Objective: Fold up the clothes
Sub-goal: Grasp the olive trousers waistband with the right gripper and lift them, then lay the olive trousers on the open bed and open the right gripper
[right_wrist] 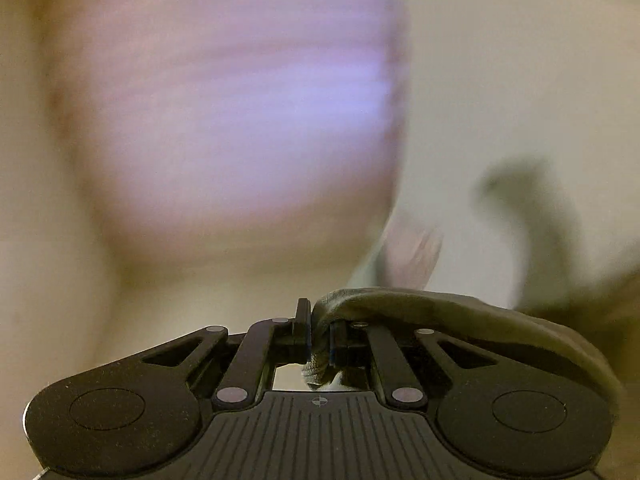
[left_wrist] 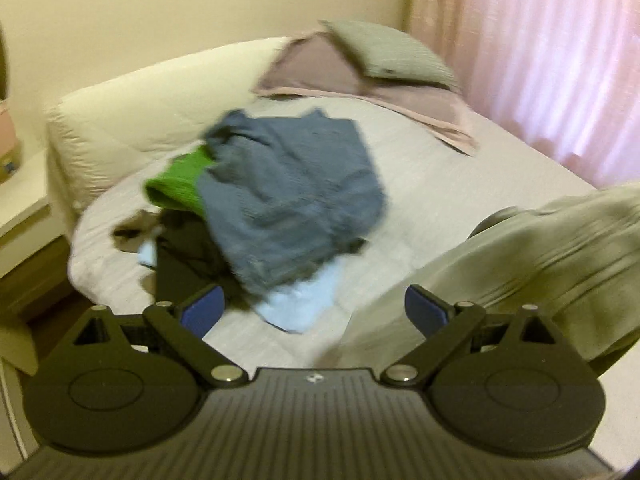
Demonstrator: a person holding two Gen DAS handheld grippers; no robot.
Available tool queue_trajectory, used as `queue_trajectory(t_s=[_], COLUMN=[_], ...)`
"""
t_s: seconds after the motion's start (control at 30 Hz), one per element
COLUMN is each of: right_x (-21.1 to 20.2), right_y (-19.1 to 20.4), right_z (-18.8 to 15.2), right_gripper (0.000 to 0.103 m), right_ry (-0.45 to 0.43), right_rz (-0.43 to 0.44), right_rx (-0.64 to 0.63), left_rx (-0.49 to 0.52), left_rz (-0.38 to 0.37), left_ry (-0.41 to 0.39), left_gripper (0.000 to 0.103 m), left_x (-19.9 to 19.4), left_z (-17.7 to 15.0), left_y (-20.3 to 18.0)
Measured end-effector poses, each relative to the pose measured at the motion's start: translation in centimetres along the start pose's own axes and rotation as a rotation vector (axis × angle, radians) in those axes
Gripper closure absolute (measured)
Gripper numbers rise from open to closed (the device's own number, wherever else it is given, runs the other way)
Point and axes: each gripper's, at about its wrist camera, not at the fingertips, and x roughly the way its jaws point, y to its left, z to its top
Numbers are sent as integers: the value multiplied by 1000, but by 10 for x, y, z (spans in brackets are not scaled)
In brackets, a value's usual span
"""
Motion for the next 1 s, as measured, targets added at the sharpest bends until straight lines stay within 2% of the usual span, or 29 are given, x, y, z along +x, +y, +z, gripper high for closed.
queue_trajectory(t_s=[0.07, 0.13, 0.17, 0.23, 0.27, 0.3, 0.43, 0.53, 0.63, 0.7, 0.87, 1.0], right_x=[-77, -153, -181, -226, -239, -253, -254, -234, -215, -204, -189, -180], right_y=[-12, -25, -30, -43, -47, -49, -47, -47, -66, -82, -102, -108], right_z=[31, 61, 69, 78, 72, 62, 24, -9, -47, -70, -117, -147], right_gripper=[97, 95, 84, 58, 42, 41, 41, 41, 38, 25, 24, 24], right_ry=[-151, -236, -229, -156, -151, -165, -47, 51, 104, 110, 146, 90], right_rz=[-156, -393, -520, -793, -876, -934, -1035, -1047, -1119, -1170, -1179, -1208], right_rx=[4, -47, -94, -208, -275, -377, -710, -902, -1060, -1111, -1092, -1107], left_rx=[43, 94, 121, 175, 207, 241, 360, 445, 517, 566, 647, 711], left_rz=[-54, -109, -133, -181, -198, -211, -250, -287, -325, -340, -355, -366], left_ry=[17, 39, 54, 83, 100, 118, 174, 201, 217, 224, 256, 283], left_gripper=[8, 7, 7, 7, 7, 7, 7, 7, 7, 7, 7, 7], left_x=[-6, -13, -15, -20, -22, -25, -33, -40, -42, -40, -32, -16], left_z=[-14, -31, -40, -58, -67, -77, -111, -128, -136, -138, -144, -143], left_y=[-28, -59, -74, -106, -123, -141, -197, -226, -241, -242, -228, -210])
